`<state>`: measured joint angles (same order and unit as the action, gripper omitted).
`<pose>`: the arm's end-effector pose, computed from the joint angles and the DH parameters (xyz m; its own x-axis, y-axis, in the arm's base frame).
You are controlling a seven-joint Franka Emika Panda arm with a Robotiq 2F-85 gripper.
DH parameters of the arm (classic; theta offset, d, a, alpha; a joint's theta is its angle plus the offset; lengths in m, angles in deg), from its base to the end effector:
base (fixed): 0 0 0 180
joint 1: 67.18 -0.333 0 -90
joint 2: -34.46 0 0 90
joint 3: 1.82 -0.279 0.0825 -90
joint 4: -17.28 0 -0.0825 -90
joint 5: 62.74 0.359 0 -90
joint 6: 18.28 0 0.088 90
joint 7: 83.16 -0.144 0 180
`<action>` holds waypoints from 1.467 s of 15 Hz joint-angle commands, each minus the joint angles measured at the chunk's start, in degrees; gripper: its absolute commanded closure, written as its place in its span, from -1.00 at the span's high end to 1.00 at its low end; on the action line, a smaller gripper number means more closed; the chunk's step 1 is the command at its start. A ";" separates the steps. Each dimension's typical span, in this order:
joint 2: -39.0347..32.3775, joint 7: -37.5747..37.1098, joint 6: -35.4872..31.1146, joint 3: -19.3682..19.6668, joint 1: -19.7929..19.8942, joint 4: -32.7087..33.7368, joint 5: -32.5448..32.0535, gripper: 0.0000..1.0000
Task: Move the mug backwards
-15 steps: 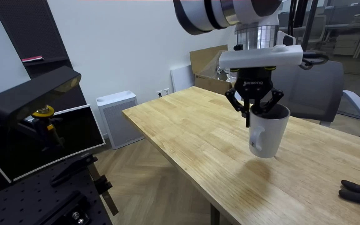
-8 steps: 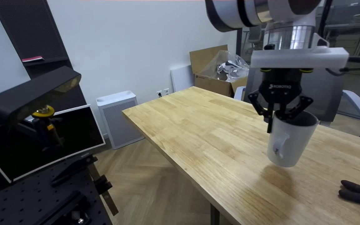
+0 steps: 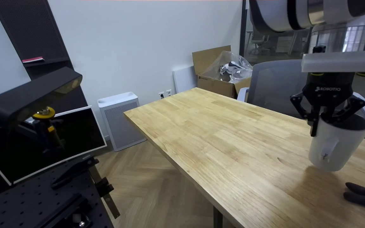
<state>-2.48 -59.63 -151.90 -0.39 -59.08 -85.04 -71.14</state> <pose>0.5949 -0.1062 0.1368 0.9298 0.3404 -0.1398 0.3510 -0.9345 0.0593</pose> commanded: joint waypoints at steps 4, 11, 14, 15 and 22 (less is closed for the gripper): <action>-7.73 -3.31 3.79 1.57 -2.48 13.10 -3.49 -0.95; -12.67 -2.72 4.58 2.45 -2.23 18.53 -4.92 -0.95; -13.73 -2.38 5.47 2.47 -1.40 19.75 -4.39 -0.95; -13.94 -2.35 5.74 2.46 -1.21 20.04 -4.32 -0.95; -14.74 -2.89 7.04 3.04 -1.29 21.74 -4.84 0.10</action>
<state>-16.05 -61.01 -146.92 2.24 -60.04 -66.23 -75.08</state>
